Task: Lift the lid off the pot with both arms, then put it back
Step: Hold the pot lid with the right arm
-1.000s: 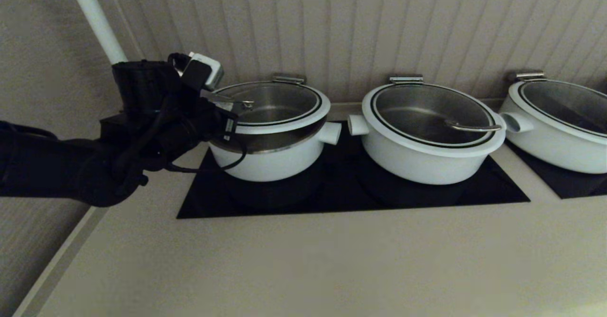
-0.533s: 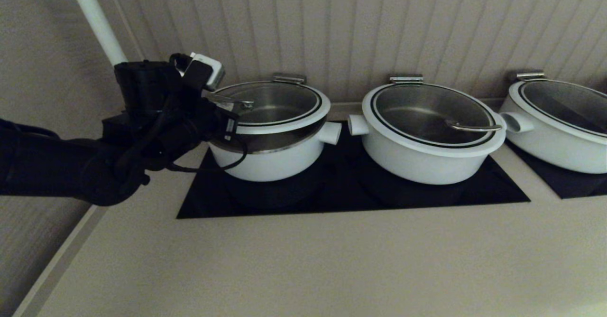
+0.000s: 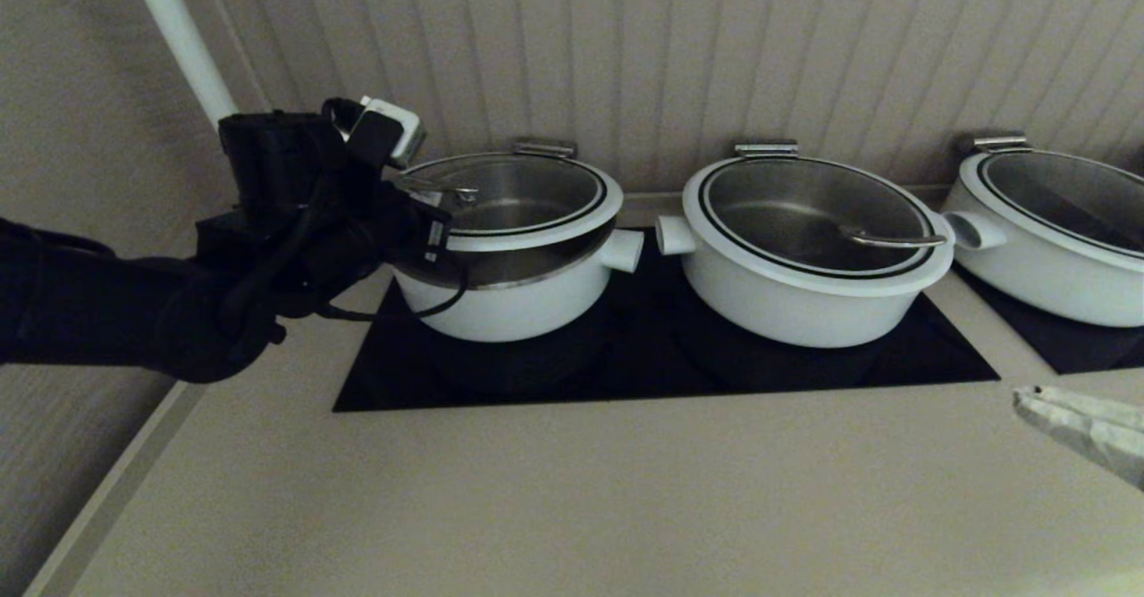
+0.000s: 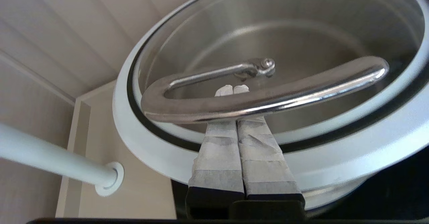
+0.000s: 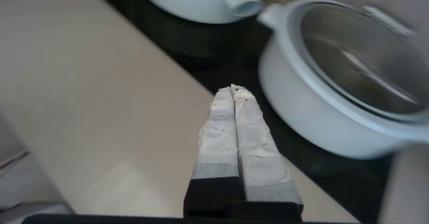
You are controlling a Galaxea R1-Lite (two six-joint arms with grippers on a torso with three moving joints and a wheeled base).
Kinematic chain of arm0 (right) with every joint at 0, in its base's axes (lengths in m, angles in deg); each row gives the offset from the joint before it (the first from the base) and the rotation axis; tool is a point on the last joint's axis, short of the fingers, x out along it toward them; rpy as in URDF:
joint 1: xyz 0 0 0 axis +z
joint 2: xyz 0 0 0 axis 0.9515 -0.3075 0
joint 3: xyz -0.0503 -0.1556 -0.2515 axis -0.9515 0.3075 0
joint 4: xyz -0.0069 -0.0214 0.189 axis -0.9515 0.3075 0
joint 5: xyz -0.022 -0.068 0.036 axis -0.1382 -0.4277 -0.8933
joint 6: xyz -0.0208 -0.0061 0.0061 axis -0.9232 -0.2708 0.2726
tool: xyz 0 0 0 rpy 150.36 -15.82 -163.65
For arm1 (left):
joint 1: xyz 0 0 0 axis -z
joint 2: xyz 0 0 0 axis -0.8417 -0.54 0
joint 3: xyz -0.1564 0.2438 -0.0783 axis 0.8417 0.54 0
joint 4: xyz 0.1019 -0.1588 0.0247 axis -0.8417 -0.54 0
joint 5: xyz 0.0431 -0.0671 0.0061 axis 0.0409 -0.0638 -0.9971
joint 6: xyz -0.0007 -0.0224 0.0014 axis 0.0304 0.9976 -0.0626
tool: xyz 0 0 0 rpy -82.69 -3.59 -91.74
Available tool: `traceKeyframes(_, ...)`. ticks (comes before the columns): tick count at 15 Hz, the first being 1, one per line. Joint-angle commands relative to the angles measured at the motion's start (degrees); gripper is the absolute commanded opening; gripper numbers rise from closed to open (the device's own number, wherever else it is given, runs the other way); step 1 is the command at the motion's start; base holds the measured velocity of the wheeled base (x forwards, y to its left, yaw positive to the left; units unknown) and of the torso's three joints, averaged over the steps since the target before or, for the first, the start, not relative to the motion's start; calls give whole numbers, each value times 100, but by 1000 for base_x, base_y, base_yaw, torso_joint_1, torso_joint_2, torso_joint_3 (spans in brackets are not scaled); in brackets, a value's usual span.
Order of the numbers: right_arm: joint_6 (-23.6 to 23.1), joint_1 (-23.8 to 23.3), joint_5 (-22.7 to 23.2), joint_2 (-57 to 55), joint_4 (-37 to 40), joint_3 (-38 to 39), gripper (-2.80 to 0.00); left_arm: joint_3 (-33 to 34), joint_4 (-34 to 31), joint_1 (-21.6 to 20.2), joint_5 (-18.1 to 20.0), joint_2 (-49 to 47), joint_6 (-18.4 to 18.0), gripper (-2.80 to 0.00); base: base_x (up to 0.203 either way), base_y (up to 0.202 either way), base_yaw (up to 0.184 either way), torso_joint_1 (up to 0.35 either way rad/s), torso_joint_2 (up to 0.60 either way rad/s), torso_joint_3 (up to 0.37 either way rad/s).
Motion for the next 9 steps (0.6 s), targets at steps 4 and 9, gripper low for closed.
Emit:
traceKeyframes(4, 24, 707, 27, -773, -377, -131, -280, -158, 13, 1, -7, -76, -14, -280, 0, 0, 0, 0, 0, 0)
traceKeyframes(9, 131, 1285, 28, -1746, -1681, -179, -280, -196, 13, 1, -7, -76, -14, -280, 0, 0, 0, 0, 0, 0)
